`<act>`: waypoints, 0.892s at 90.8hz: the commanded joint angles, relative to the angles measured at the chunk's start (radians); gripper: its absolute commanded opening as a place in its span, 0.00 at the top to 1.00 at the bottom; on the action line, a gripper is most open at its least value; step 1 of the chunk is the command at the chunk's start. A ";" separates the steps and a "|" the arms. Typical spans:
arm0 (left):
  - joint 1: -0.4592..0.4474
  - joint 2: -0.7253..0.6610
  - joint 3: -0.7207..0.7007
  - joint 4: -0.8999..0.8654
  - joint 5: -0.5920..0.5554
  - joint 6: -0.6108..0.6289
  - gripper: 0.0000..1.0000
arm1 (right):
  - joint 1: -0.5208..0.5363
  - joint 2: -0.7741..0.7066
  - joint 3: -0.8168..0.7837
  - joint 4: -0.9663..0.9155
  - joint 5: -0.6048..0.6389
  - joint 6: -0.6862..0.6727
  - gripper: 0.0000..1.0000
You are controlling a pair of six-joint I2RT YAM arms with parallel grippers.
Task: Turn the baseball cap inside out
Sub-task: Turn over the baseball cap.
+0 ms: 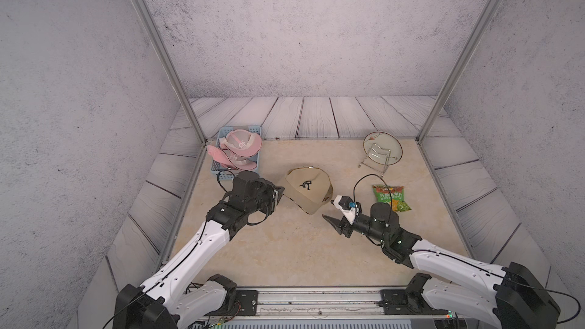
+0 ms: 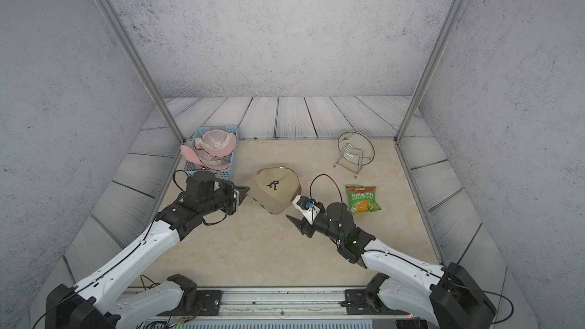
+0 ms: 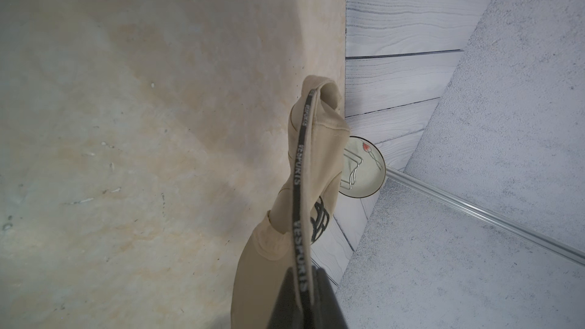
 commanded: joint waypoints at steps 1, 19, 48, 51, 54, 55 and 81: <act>-0.022 0.006 0.006 0.031 -0.037 -0.090 1.00 | 0.032 0.035 0.023 0.061 0.073 -0.097 0.37; -0.036 0.037 0.020 0.029 -0.052 -0.094 1.00 | 0.080 0.089 0.037 0.067 0.057 -0.152 0.35; -0.062 0.066 0.029 0.055 -0.049 -0.121 1.00 | 0.131 0.208 0.091 0.081 0.187 -0.189 0.35; -0.065 0.066 0.028 0.060 -0.047 -0.123 1.00 | 0.133 0.230 0.096 0.100 0.220 -0.190 0.36; -0.069 0.065 0.028 0.060 -0.045 -0.125 1.00 | 0.135 0.252 0.102 0.118 0.251 -0.191 0.36; -0.069 0.065 0.027 0.059 -0.044 -0.126 1.00 | 0.135 0.259 0.103 0.123 0.262 -0.190 0.37; -0.079 0.074 0.016 0.079 -0.043 -0.080 0.88 | 0.135 0.328 0.139 0.161 0.426 -0.160 0.89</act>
